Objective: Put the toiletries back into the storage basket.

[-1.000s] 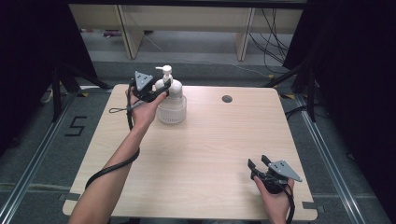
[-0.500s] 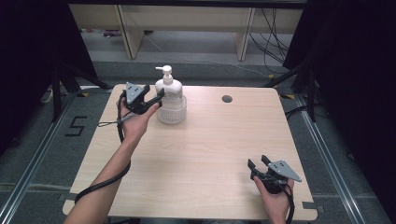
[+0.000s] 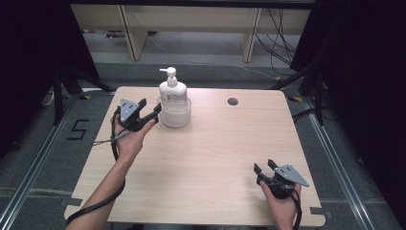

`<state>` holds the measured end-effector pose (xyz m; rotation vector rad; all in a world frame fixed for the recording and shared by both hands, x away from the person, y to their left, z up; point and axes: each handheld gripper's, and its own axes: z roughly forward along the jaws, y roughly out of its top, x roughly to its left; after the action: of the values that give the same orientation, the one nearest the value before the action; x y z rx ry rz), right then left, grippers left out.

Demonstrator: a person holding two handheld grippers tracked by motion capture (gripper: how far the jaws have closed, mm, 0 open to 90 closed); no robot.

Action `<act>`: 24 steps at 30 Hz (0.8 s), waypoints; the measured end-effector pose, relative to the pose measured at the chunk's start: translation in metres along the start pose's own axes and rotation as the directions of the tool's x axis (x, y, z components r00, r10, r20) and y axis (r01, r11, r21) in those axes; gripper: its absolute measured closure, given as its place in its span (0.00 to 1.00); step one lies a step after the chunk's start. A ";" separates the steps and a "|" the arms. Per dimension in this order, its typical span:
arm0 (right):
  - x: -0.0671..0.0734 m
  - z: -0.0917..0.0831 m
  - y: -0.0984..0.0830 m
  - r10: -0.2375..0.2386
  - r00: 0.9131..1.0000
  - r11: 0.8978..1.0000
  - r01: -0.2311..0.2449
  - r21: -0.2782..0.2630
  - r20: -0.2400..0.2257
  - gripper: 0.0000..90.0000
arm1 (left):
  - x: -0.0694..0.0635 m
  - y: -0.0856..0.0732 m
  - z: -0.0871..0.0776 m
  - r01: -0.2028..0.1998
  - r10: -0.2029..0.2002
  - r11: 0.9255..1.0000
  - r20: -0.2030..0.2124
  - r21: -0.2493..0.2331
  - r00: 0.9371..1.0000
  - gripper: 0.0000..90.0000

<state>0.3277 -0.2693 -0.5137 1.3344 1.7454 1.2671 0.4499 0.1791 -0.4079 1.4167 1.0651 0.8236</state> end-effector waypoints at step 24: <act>-0.001 0.000 0.000 -0.003 1.000 1.000 0.003 -0.002 0.003 0.45 | 0.017 -0.058 -0.053 0.007 -0.007 1.000 -0.022 0.028 1.000 0.43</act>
<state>0.3279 -0.2699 -0.5139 1.3311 1.7432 1.2645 0.3978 0.2121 -0.4599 1.4297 1.1021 0.8238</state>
